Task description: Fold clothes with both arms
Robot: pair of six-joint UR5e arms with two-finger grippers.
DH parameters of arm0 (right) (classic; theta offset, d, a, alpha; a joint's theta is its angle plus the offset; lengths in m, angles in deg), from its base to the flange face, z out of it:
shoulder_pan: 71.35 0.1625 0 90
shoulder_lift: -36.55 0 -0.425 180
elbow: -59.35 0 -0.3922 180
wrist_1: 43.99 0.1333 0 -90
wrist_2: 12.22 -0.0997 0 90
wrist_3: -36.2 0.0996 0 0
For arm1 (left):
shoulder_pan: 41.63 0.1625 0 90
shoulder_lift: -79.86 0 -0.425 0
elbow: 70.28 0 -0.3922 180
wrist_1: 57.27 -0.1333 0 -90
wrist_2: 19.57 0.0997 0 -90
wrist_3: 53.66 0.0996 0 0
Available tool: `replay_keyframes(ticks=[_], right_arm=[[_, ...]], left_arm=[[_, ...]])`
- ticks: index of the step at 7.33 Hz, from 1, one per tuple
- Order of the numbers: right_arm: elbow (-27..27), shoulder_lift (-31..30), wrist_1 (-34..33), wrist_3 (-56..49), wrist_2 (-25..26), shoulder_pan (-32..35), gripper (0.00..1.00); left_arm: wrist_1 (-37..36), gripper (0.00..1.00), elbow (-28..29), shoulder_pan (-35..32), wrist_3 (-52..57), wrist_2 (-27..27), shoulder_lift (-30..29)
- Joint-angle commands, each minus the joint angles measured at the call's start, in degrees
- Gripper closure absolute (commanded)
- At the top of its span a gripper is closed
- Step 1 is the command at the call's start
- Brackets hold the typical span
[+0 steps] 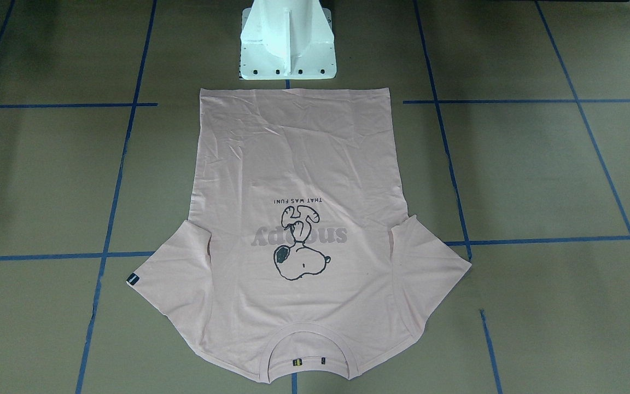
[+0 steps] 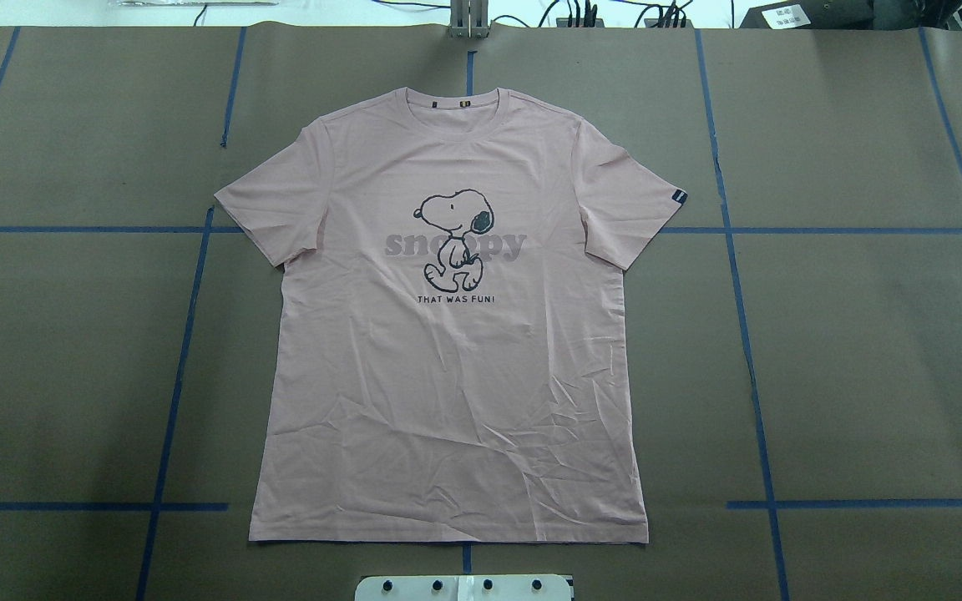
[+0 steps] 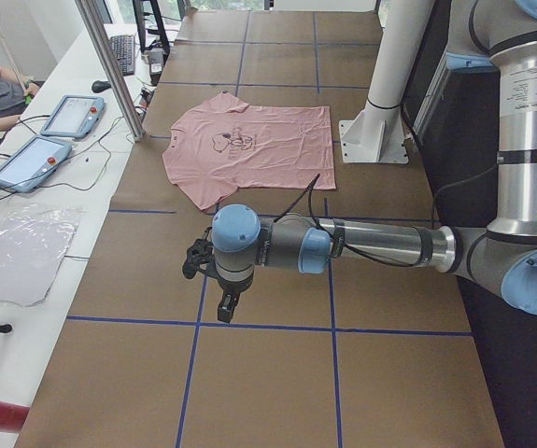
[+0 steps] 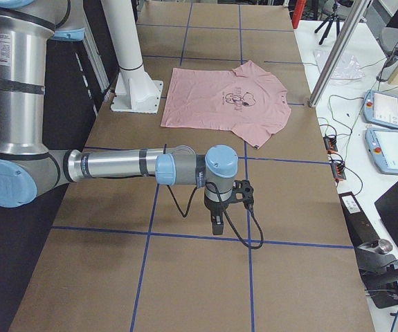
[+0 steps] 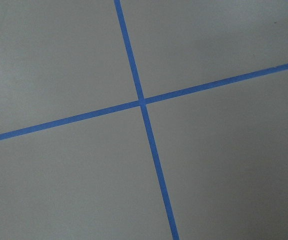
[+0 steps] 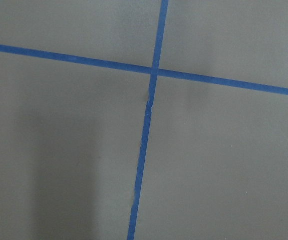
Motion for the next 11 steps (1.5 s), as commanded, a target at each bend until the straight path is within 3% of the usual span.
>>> replay_keyframes(ticks=[1, 5, 7, 11], right_arm=[[-1.09, 0.05, 0.0, 0.0, 0.04, 0.0, 0.0], [-5.21, 2.32, 0.0, 0.52, -0.39, -0.79, 0.0], [-4.53, 9.58, 0.09, 0.71, 0.04, -3.06, 0.0], [4.76, 22.52, 1.39, 5.17, 0.13, -3.87, 0.0]], left_arm=[[-0.13, 0.0, -0.8, 0.02, 0.01, 0.06, 0.08], [0.13, 0.0, -1.16, 0.02, -0.08, 0.06, -0.96], [0.39, 0.0, -0.98, 0.19, -0.35, -0.12, -4.82], [4.85, 0.0, 2.6, 0.54, -0.61, 1.64, -17.02]])
